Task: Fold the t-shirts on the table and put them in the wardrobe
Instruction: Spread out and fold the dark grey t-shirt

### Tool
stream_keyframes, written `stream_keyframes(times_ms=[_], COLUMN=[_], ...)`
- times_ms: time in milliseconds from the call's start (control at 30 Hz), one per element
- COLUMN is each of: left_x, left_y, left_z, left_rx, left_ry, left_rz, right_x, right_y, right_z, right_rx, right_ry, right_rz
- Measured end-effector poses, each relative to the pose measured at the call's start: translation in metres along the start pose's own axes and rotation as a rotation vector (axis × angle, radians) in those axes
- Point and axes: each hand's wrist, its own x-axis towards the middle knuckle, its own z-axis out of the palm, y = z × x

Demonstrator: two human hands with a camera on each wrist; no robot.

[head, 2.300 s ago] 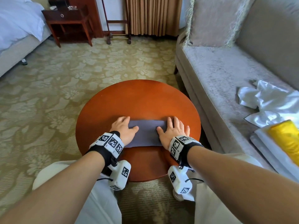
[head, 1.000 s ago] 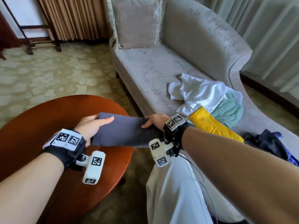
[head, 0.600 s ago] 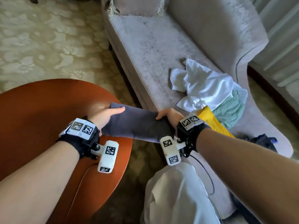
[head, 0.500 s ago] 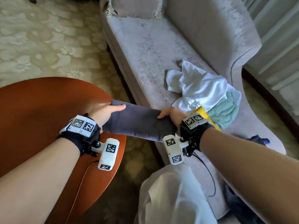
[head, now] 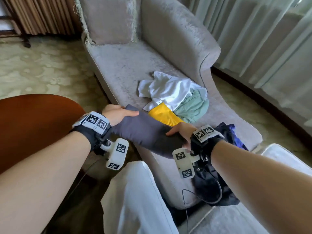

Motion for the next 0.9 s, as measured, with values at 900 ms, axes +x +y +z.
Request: stream_keyframes(times_ms=[900], left_x=[-0.005], left_y=[-0.074], left_z=[0.177], left_rx=[0.024], left_ry=[-0.269], left_rz=[-0.203], right_x=[0.044], right_y=[0.121], right_z=[-0.105], right_rx=[-0.820], right_ry=[-0.024], right_rz=[0.022])
